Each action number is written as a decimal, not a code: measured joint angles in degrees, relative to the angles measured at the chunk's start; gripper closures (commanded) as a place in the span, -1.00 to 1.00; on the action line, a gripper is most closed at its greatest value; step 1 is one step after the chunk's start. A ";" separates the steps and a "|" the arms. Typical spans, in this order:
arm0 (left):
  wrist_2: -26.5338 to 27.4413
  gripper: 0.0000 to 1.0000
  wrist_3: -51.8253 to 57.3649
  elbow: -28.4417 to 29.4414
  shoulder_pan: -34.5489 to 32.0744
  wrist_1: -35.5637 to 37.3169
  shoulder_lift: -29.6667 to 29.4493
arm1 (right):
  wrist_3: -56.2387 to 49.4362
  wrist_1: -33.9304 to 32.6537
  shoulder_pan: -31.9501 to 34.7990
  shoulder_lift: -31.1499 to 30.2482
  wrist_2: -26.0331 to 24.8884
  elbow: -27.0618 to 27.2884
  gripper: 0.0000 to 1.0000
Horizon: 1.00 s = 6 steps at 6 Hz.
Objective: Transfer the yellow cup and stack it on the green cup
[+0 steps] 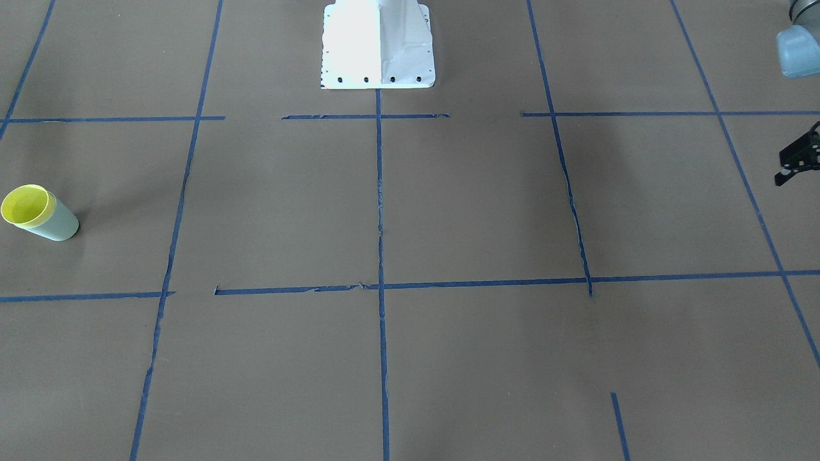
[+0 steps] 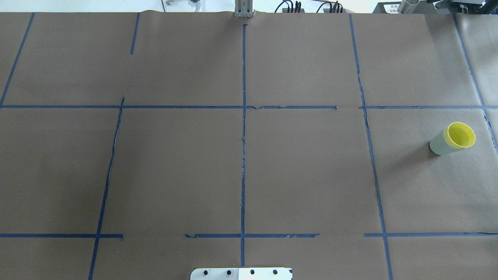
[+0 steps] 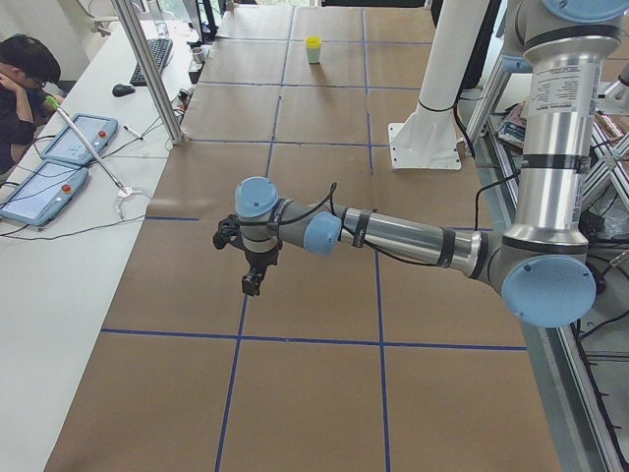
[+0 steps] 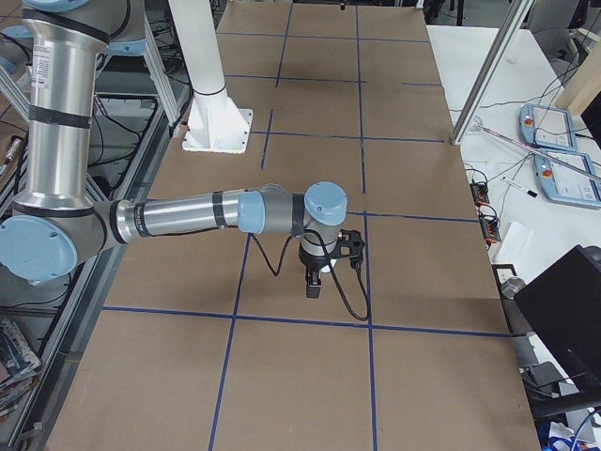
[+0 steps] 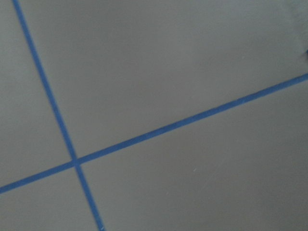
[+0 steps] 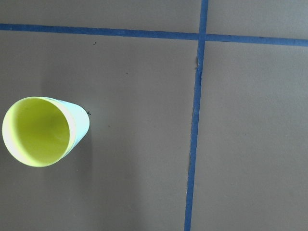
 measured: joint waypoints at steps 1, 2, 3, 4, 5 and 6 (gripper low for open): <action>0.05 -1.00 2.12 0.24 -2.74 3.57 3.15 | 0.02 0.00 0.02 -0.30 0.01 0.09 -1.00; 0.14 -1.00 2.84 0.68 -3.85 4.39 6.54 | 0.02 0.00 0.04 -0.49 0.05 0.13 -1.00; 0.15 -1.00 2.97 0.87 -4.25 4.21 8.16 | 0.06 0.00 0.04 -0.54 0.07 0.16 -1.00; 0.29 -1.00 2.80 0.70 -4.43 4.05 8.93 | 0.12 0.00 0.04 -0.57 0.07 0.12 -1.00; 0.26 -1.00 2.78 0.07 -4.44 4.07 9.41 | 0.18 0.00 0.04 -0.57 0.07 0.08 -1.00; 0.10 -1.00 2.80 -0.67 -4.40 3.87 9.43 | 0.02 0.00 0.04 -0.60 0.07 0.04 -1.00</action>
